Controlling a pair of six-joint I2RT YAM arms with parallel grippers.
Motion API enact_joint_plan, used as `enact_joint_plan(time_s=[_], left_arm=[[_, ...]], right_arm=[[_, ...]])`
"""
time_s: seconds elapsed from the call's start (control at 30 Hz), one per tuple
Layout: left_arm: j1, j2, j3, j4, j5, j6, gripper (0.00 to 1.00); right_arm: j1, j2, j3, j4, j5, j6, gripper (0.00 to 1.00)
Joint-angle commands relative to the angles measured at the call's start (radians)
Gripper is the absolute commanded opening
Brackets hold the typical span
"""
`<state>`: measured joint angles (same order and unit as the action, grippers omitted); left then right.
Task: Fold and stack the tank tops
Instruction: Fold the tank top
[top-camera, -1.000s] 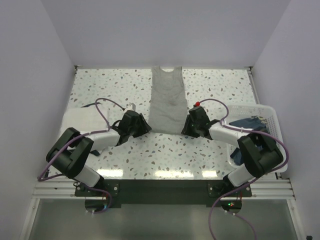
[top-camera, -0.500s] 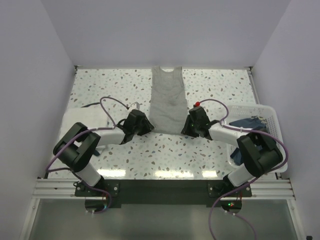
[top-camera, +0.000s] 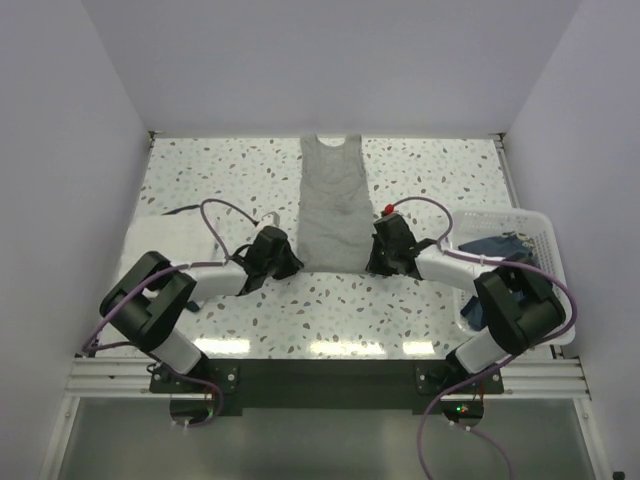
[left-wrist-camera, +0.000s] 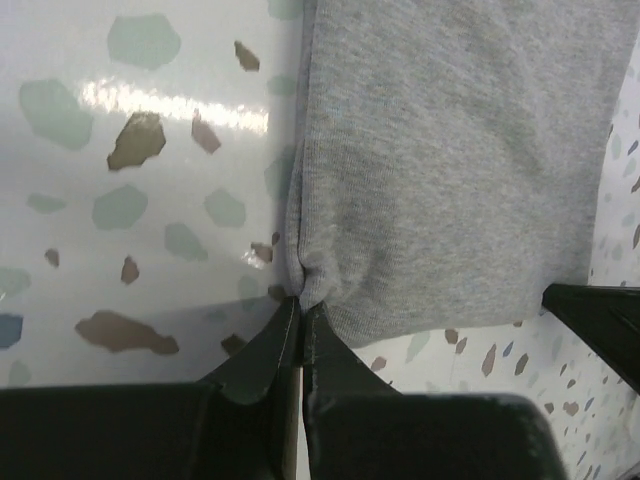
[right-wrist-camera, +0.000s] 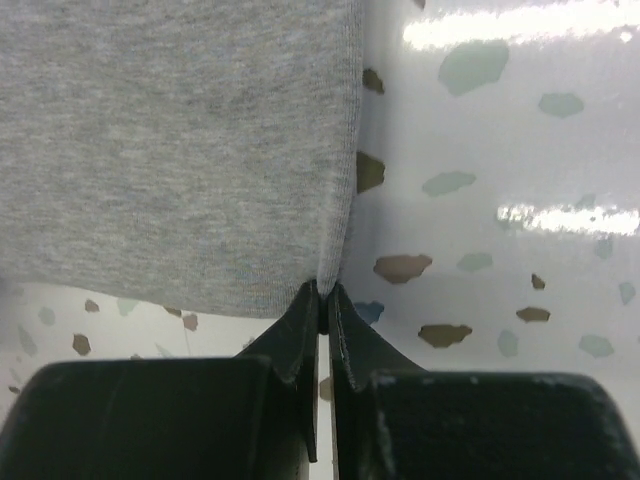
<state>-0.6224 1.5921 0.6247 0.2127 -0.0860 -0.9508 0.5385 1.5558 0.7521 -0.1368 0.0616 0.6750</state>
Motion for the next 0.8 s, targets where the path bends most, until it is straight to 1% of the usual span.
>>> enact_joint_plan(time_s=[0.0, 0.13, 0.17, 0.2, 0.23, 0.27, 0.3, 0.33, 0.37, 0.4, 0.43, 0.47, 0.5, 0.6, 0.73, 0.77], left_arm=[[-0.034, -0.086, -0.068, -0.134, -0.029, 0.003, 0.00], [-0.074, -0.219, -0.147, -0.194, -0.041, -0.032, 0.00], [-0.088, -0.280, -0.175, -0.211, -0.049, -0.042, 0.00], [-0.124, -0.314, -0.187, -0.276, -0.070, -0.064, 0.00], [-0.147, -0.346, -0.200, -0.304, -0.081, -0.080, 0.00], [-0.170, -0.418, -0.223, -0.361, -0.092, -0.095, 0.00], [-0.221, -0.455, -0.235, -0.390, -0.107, -0.135, 0.00], [-0.249, -0.492, -0.246, -0.418, -0.115, -0.156, 0.00], [-0.310, -0.564, -0.256, -0.487, -0.126, -0.179, 0.00], [-0.347, -0.598, -0.258, -0.522, -0.151, -0.231, 0.00], [-0.381, -0.630, -0.257, -0.560, -0.164, -0.259, 0.00], [-0.417, -0.686, -0.244, -0.600, -0.176, -0.287, 0.00], [-0.492, -0.710, -0.234, -0.674, -0.207, -0.345, 0.00], [-0.598, -0.765, -0.169, -0.798, -0.262, -0.417, 0.00], [-0.611, -0.770, -0.045, -0.857, -0.337, -0.396, 0.00], [-0.609, -0.759, 0.011, -0.854, -0.359, -0.382, 0.00]], right_arm=[[0.057, -0.072, 0.000, -0.109, 0.056, -0.034, 0.00], [0.133, -0.160, -0.054, -0.147, 0.072, -0.003, 0.00], [0.170, -0.205, -0.084, -0.158, 0.076, 0.015, 0.00], [0.192, -0.235, -0.100, -0.185, 0.092, 0.027, 0.00], [0.245, -0.262, -0.115, -0.199, 0.101, 0.040, 0.00], [0.271, -0.325, -0.146, -0.216, 0.110, 0.072, 0.00], [0.300, -0.356, -0.161, -0.253, 0.125, 0.092, 0.00], [0.329, -0.388, -0.177, -0.271, 0.133, 0.112, 0.00], [0.389, -0.423, -0.195, -0.291, 0.141, 0.153, 0.00], [0.423, -0.489, -0.200, -0.334, 0.147, 0.175, 0.00], [0.498, -0.525, -0.201, -0.358, 0.179, 0.199, 0.00], [0.536, -0.554, -0.195, -0.383, 0.196, 0.246, 0.00], [0.604, -0.598, -0.185, -0.438, 0.236, 0.270, 0.00], [0.675, -0.632, -0.116, -0.536, 0.296, 0.320, 0.00], [0.692, -0.625, 0.007, -0.613, 0.408, 0.278, 0.00], [0.690, -0.617, 0.053, -0.616, 0.465, 0.249, 0.00]])
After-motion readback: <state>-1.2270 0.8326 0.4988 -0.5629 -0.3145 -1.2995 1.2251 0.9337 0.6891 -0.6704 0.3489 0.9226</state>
